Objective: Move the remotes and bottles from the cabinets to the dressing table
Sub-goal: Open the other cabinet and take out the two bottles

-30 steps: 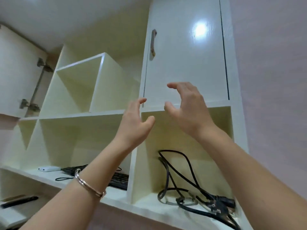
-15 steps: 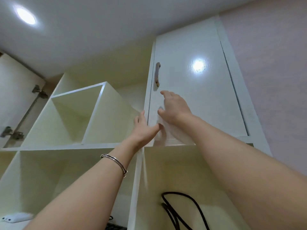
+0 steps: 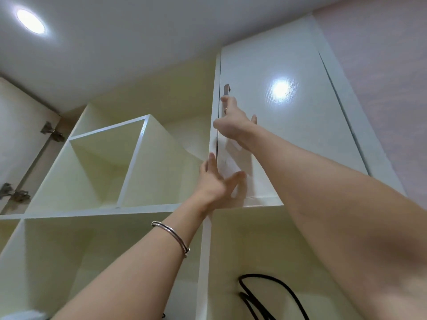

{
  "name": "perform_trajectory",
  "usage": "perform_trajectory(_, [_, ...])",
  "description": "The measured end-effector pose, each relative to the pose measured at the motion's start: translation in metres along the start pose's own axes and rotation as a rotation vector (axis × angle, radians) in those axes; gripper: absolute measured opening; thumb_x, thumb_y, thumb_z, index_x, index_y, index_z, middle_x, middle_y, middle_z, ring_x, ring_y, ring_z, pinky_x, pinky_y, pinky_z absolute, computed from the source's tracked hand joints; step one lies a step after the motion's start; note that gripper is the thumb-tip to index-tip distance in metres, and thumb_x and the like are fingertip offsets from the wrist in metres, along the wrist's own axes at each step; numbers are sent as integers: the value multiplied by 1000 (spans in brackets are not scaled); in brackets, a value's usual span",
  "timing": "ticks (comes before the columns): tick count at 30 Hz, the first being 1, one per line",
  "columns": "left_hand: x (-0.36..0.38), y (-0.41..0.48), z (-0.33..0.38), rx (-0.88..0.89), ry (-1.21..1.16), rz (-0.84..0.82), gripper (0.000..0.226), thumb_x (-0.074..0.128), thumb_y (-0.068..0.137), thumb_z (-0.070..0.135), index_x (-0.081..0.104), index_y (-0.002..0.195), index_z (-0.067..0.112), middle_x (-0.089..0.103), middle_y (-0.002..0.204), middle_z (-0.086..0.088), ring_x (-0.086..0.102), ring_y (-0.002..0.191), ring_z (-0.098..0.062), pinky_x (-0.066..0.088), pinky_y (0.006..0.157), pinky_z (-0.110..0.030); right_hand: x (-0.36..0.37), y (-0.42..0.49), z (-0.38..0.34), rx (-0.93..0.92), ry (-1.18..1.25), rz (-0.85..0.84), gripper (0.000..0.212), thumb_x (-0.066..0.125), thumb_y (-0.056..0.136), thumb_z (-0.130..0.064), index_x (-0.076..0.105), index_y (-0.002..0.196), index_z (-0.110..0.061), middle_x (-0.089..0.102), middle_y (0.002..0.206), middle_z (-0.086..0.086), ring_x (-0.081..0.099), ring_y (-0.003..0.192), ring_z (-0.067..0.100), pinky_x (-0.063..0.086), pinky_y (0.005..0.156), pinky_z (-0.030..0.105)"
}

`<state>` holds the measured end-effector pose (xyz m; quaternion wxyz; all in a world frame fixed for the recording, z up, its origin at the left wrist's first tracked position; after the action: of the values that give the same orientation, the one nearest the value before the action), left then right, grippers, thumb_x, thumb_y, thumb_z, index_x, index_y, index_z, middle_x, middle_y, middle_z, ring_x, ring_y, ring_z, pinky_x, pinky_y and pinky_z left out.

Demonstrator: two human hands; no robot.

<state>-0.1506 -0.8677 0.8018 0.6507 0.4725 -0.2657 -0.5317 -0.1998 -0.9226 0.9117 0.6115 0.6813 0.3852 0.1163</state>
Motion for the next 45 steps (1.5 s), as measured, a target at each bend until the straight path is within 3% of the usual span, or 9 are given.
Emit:
perform_trajectory(4, [0, -6, 4, 3, 38, -14, 89, 59, 83, 44, 4, 150, 24, 20, 151, -7, 26, 141, -23, 28, 113, -30, -12, 5, -15, 7, 469, 22, 47, 43, 87, -3, 41, 133, -11, 50, 126, 5, 52, 110, 17, 42, 90, 25])
perform_trajectory(7, [-7, -15, 13, 51, -210, -9, 74, 64, 85, 30, 20, 143, 21, 47, 124, 9, 51, 110, 1, 45, 81, 1, -33, -1, -31, -28, 683, 38, 40, 41, 88, 6, 51, 126, -5, 39, 111, -2, 47, 85, 10, 33, 55, 20])
perform_trajectory(9, [-12, -21, 21, 63, -341, -7, 64, 65, 85, 21, 29, 137, 22, 54, 103, 17, 53, 89, 9, 45, 60, 5, -41, -7, -37, -51, 733, 43, 39, 45, 87, 5, 52, 124, -5, 40, 110, -2, 46, 79, 7, 35, 59, 22])
perform_trajectory(14, [-29, -33, 40, 50, -615, 73, 54, 64, 82, 8, 45, 132, 12, 67, 114, -1, 66, 94, -15, 57, 77, -24, -54, -41, -45, -148, 546, 41, 48, 53, 86, -6, 45, 132, -13, 53, 116, 4, 52, 96, 15, 39, 80, 21])
perform_trajectory(17, [-41, -46, 61, 29, -783, 71, 35, 53, 89, 9, 55, 124, 6, 69, 103, -5, 66, 82, -14, 56, 69, -23, -66, -73, -41, -220, 302, 87, 50, 55, 88, -18, 42, 137, -18, 48, 139, 1, 48, 123, 13, 40, 101, 26])
perform_trajectory(22, [-40, -78, 120, 169, -893, -86, 41, 35, 97, 21, 72, 80, 18, 74, 74, 5, 68, 65, -6, 54, 64, -21, -106, -146, -22, -271, 134, 239, 39, 53, 87, -40, 52, 125, -31, 54, 120, -13, 52, 117, 10, 45, 103, 36])
perform_trajectory(31, [4, -130, 220, 173, -836, -186, 36, 35, 96, 24, 64, 117, 17, 65, 124, 1, 59, 109, -11, 37, 100, -25, -192, -198, -19, -216, 319, 152, 37, 59, 79, -28, 59, 114, -19, 67, 104, -8, 63, 99, 3, 50, 89, 19])
perform_trajectory(37, [18, -139, 240, 191, -809, -146, 34, 33, 96, 25, 63, 112, 21, 65, 100, 15, 60, 81, 18, 42, 63, 6, -220, -209, -11, -125, 231, 14, 75, 62, 73, -24, 36, 143, -26, 50, 142, -6, 58, 119, 13, 52, 96, 33])
perform_trajectory(45, [30, -139, 256, 159, -689, -112, 40, 34, 90, 34, 62, 116, 24, 60, 114, 9, 51, 112, -5, 36, 98, -20, -231, -218, -15, -74, 160, 49, 86, 61, 62, -33, 35, 143, -23, 46, 145, -5, 57, 121, 17, 49, 101, 43])
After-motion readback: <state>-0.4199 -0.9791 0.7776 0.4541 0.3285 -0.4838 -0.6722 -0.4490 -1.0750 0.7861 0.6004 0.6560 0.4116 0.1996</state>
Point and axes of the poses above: each hand's wrist, its own y-axis towards the middle knuckle, its own x-axis out of the palm, z = x × y, the point moved 4 cm from there along y, towards the middle knuckle
